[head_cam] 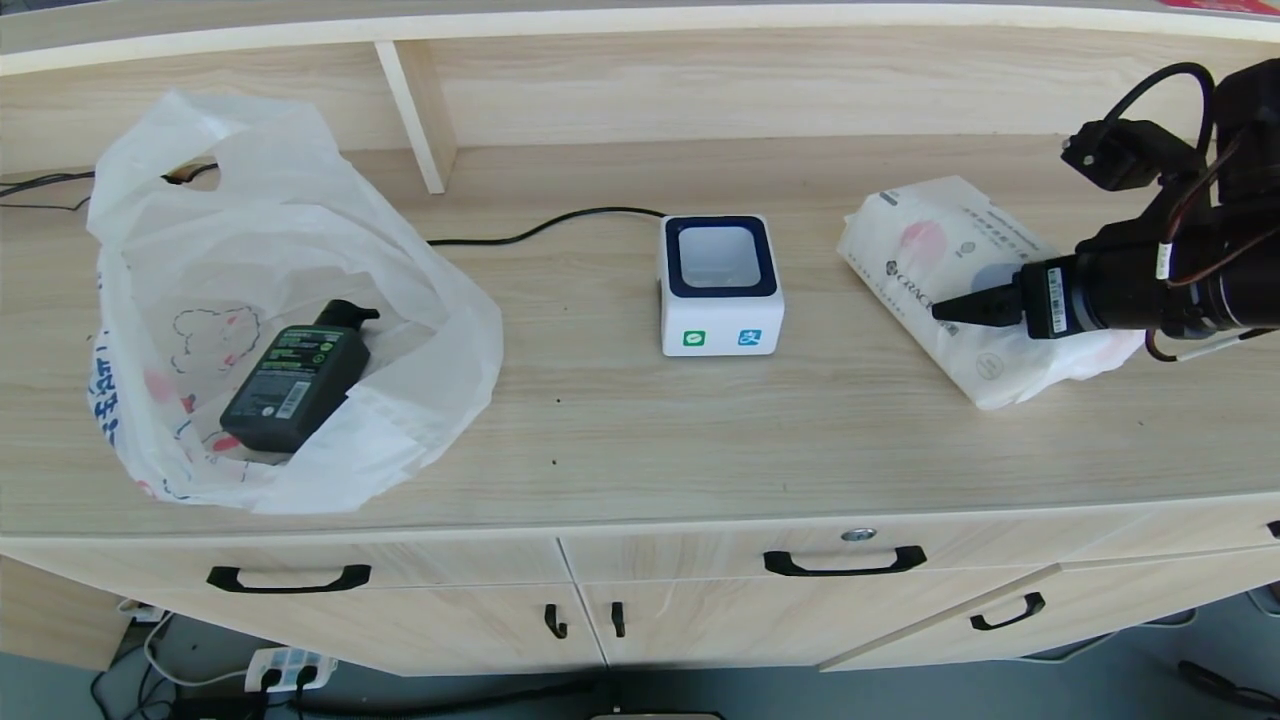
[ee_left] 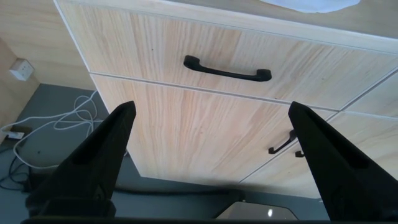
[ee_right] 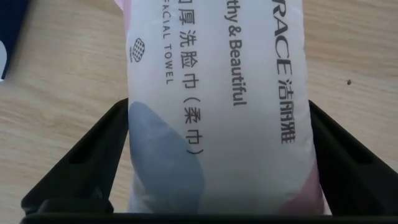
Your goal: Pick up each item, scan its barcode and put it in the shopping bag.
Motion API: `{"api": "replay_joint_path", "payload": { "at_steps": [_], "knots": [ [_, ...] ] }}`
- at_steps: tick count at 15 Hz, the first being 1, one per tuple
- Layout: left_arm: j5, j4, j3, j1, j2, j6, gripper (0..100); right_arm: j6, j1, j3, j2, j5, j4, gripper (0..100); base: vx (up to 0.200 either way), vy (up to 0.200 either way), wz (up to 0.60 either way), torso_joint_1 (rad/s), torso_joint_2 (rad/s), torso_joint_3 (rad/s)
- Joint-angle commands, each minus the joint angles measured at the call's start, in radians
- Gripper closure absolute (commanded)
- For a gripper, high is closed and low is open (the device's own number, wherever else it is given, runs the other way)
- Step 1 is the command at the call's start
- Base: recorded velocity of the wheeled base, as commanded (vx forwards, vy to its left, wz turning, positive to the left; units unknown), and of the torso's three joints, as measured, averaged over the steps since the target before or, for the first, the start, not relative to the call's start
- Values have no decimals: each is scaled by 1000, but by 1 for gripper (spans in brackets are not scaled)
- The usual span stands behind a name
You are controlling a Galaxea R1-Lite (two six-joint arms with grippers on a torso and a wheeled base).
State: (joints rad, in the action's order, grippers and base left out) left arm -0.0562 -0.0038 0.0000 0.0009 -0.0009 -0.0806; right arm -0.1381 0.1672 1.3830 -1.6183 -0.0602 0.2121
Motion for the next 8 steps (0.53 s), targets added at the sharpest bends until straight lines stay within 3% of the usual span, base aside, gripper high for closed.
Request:
{"api": "replay_joint_path", "payload": {
  "at_steps": [1, 2, 8],
  "knots": [
    [-1, -1, 0, 1, 1, 1, 0, -2, 3, -5, -6, -3, 1, 0, 0, 0, 0, 0, 0, 0],
    [-1, -1, 0, 1, 1, 1, 0, 0, 5, -18, 3, -3, 1, 100, 0, 0, 0, 0, 0, 0],
    [-1, -1, 0, 1, 1, 1, 0, 31, 3, 22, 17, -3, 3, 100, 0, 0, 0, 0, 0, 0]
  ]
}}
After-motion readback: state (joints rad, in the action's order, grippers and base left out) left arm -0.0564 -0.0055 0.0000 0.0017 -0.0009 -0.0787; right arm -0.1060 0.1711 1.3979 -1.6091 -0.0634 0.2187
